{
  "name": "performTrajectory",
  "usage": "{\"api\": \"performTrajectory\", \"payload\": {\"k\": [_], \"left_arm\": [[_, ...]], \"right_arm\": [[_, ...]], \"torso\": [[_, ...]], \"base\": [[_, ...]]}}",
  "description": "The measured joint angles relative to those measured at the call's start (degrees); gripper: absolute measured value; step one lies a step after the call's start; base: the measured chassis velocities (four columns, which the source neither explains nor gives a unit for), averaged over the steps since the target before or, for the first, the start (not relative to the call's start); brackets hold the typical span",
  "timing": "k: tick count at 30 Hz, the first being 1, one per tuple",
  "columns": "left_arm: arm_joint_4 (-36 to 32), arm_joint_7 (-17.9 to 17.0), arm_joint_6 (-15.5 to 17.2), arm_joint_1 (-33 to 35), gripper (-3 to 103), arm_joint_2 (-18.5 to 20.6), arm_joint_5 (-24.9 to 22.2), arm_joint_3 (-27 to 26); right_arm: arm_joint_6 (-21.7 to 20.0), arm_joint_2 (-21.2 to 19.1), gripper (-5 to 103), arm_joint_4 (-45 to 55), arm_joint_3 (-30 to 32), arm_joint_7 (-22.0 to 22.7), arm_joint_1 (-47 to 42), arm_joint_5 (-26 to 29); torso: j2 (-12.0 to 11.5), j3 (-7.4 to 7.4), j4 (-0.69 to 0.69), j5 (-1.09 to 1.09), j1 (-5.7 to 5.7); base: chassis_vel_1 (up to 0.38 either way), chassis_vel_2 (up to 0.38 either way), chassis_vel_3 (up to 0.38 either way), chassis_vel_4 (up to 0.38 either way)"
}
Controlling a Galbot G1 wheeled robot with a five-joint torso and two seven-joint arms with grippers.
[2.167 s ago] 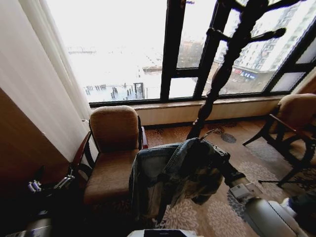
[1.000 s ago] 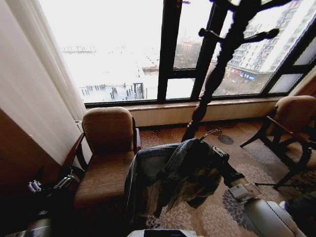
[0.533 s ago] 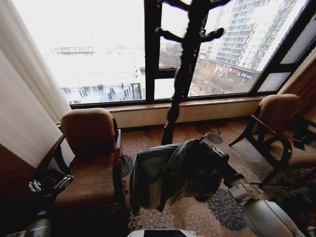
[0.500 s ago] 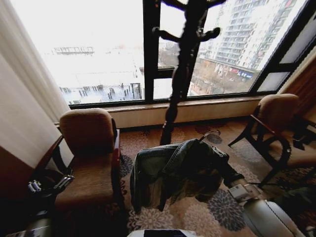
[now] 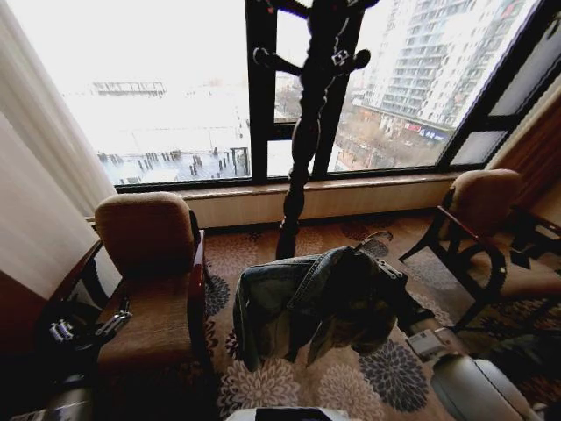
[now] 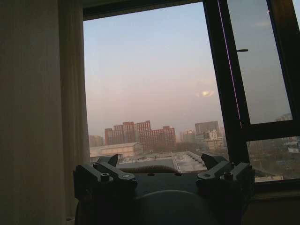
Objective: Pick up the clothes from the bed and hang them on the clothes hanger.
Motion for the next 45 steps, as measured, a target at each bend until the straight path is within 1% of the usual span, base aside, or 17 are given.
{"api": "performTrajectory", "payload": {"k": [2,5,13,38,43,45], "left_arm": [[0.0,0.0,0.0,0.0,100,0.0,0.0,0.0],[0.0,0.0,0.0,0.0,100,0.0,0.0,0.0],[0.0,0.0,0.0,0.0,100,0.0,0.0,0.0],[0.0,0.0,0.0,0.0,100,0.0,0.0,0.0],[0.0,0.0,0.0,0.0,100,0.0,0.0,0.0],[0.0,0.0,0.0,0.0,100,0.0,0.0,0.0]], "right_arm": [[0.0,0.1,20,0.0,0.0,0.0,0.0,0.0],[0.0,0.2,20,0.0,-0.3,0.0,0.0,-0.3],[0.0,0.3,20,0.1,-0.4,-0.1,0.0,-0.4],[0.3,-0.5,20,-0.2,-0.3,0.1,0.5,0.7],[0.3,-1.9,20,-0.2,0.7,-0.4,0.6,0.6],[0.2,-2.8,20,0.0,1.4,-0.5,0.8,1.5]], "torso": [[0.0,0.00,-0.01,0.00,0.00],[0.0,0.00,-0.01,0.05,0.00],[0.0,0.00,-0.02,0.01,-0.01],[0.0,0.02,-0.02,0.02,0.04],[0.0,0.01,-0.01,0.02,0.01],[0.0,0.00,-0.02,0.02,-0.02]], "base": [[0.000,0.000,0.000,0.000],[0.000,0.000,0.000,0.000],[-0.064,0.059,0.063,-0.052],[-0.106,0.110,0.109,-0.105],[0.000,0.000,0.000,0.000],[0.000,0.000,0.000,0.000]]}}
